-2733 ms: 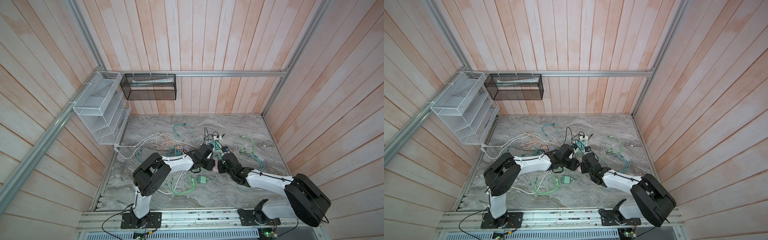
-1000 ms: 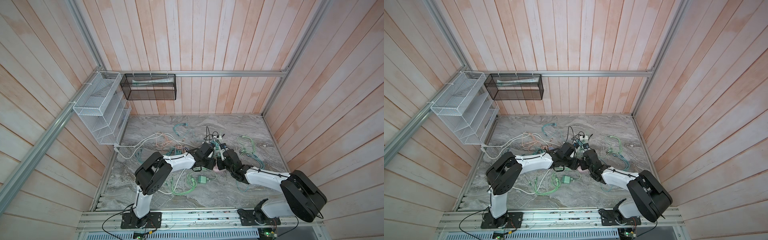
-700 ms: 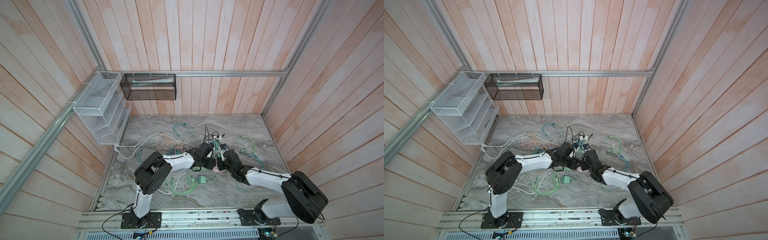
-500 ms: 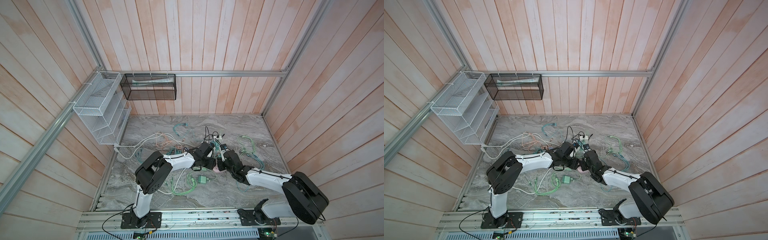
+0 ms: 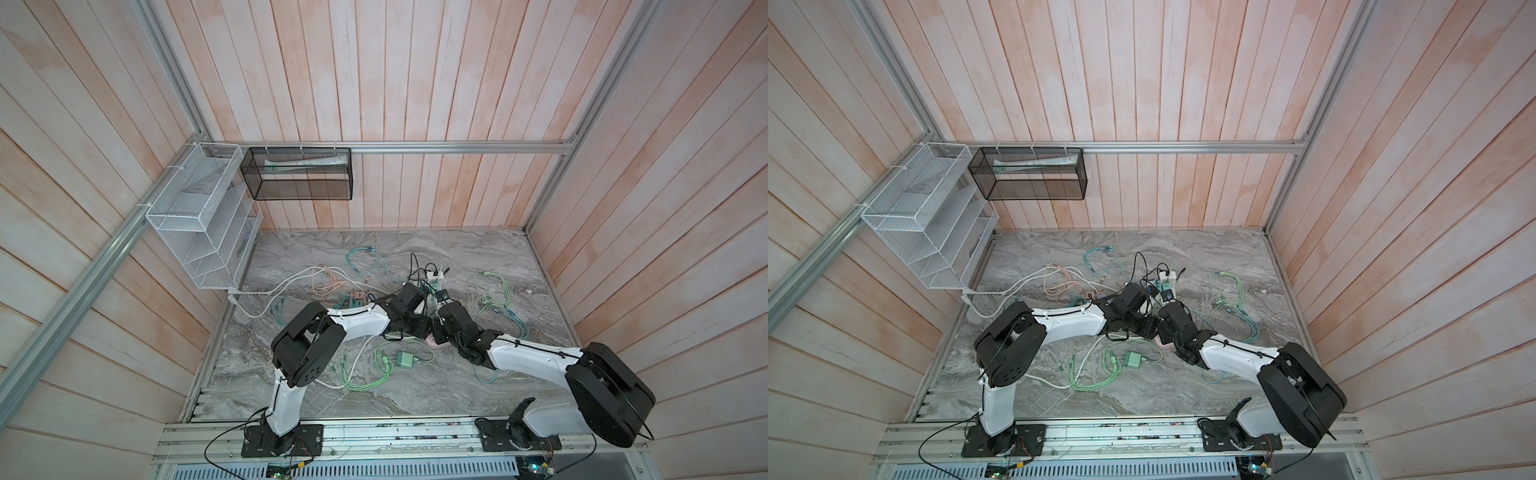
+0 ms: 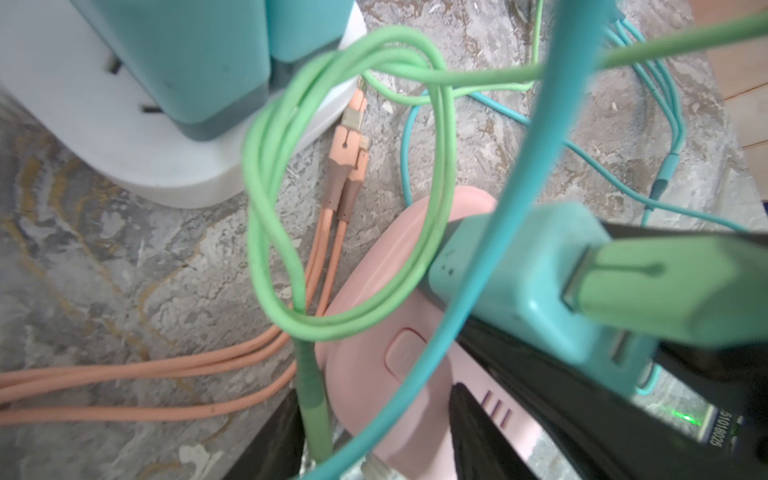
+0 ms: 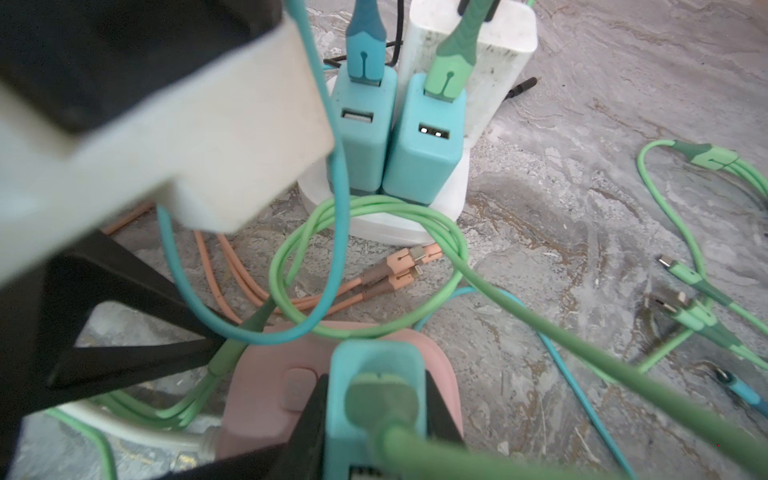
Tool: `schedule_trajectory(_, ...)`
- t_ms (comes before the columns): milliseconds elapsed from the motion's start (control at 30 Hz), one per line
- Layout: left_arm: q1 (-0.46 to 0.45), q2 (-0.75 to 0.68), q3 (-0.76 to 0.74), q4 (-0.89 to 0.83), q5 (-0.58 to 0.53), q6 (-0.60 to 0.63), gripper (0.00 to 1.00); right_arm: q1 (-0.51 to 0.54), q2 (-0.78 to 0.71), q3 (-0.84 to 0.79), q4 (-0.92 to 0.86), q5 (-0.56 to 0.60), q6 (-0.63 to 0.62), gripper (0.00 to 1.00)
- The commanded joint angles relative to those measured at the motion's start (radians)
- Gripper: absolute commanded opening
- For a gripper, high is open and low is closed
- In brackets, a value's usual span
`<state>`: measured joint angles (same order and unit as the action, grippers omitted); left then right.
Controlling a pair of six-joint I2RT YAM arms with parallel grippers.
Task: Pull the plug off the socket
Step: 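Close the right gripper on the teal charger while the left gripper holds the pink strip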
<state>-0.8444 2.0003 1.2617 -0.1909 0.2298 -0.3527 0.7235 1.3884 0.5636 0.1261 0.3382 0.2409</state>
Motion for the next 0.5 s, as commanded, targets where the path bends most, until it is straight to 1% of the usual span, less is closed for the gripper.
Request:
schedule_trajectory(0,0.007,0.088,-0.041,-0.12,-0.059,0.006,0.56,0.028,-0.005,0.007,0.018,-0.003,0.038,0.0)
schedule_trajectory(100,0.008,0.09,-0.046,-0.122,-0.062,0.007,0.56,0.025,-0.024,0.005,0.03,0.001,0.072,0.0)
schedule_trajectory(200,0.008,0.092,-0.049,-0.12,-0.063,0.006,0.56,0.01,-0.055,0.011,0.042,-0.055,0.097,0.0)
schedule_trajectory(333,0.008,0.091,-0.053,-0.115,-0.06,0.004,0.56,0.01,-0.069,0.034,-0.004,-0.057,0.109,0.0)
schedule_trajectory(467,0.008,0.092,-0.055,-0.12,-0.065,0.007,0.56,-0.006,-0.104,0.027,-0.006,-0.058,0.138,0.0)
